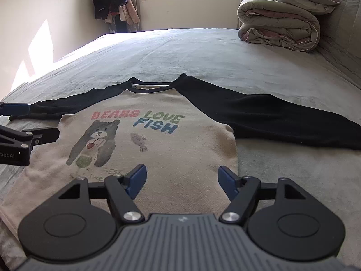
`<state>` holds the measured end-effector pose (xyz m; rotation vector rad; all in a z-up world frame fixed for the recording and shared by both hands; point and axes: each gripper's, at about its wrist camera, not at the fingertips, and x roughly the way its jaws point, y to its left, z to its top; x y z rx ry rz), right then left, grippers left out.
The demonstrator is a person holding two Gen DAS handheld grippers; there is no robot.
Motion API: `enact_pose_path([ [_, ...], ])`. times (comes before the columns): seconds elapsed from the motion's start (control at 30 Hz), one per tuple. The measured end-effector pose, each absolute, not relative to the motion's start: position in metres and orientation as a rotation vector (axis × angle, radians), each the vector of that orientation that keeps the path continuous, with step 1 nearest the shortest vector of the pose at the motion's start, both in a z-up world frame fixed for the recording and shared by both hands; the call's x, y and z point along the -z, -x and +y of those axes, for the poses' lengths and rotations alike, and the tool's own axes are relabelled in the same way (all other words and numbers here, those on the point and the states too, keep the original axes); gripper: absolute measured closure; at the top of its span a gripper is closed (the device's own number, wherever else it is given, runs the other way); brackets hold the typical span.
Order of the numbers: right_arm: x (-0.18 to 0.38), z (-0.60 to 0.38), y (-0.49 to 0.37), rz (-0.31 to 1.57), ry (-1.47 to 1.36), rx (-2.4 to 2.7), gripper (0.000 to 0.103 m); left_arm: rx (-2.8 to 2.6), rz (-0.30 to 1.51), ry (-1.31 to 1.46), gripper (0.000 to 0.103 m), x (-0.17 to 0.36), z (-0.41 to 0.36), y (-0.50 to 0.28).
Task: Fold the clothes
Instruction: 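Move the right gripper over the sweatshirt to the black sleeve cuff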
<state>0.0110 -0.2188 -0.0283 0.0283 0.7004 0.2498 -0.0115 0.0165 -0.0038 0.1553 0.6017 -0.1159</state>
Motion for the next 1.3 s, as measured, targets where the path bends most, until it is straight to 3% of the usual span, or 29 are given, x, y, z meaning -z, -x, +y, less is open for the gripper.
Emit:
enact_pose_path([
  [0.17, 0.051, -0.220, -0.005, 0.783, -0.059, -0.230, 0.025, 0.133, 0.496, -0.120, 0.001, 0.039, 0.017, 0.030],
  [0.3, 0.067, -0.208, 0.010, 0.761, 0.050, -0.265, 0.010, 0.205, 0.543, -0.287, 0.001, 0.074, 0.003, 0.039],
  [0.4, 0.079, -0.198, 0.028, 0.685, 0.190, -0.290, 0.001, 0.210, 0.590, -0.252, 0.001, 0.083, 0.013, 0.046],
  [0.53, 0.083, -0.212, 0.039, 0.646, 0.144, -0.291, 0.000, 0.219, 0.639, -0.089, 0.001, 0.087, 0.041, 0.050],
  [0.8, 0.080, -0.233, 0.043, 0.716, 0.032, -0.266, 0.000, 0.246, 0.639, -0.123, 0.000, 0.086, 0.051, 0.067],
  [1.1, 0.067, -0.239, 0.038, 0.849, -0.034, -0.207, 0.000, 0.268, 0.760, -0.106, 0.001, 0.062, 0.054, 0.054],
  [1.3, 0.058, -0.257, 0.024, 0.884, -0.221, -0.166, 0.000, 0.204, 0.728, -0.063, 0.001, 0.048, 0.052, 0.039],
])
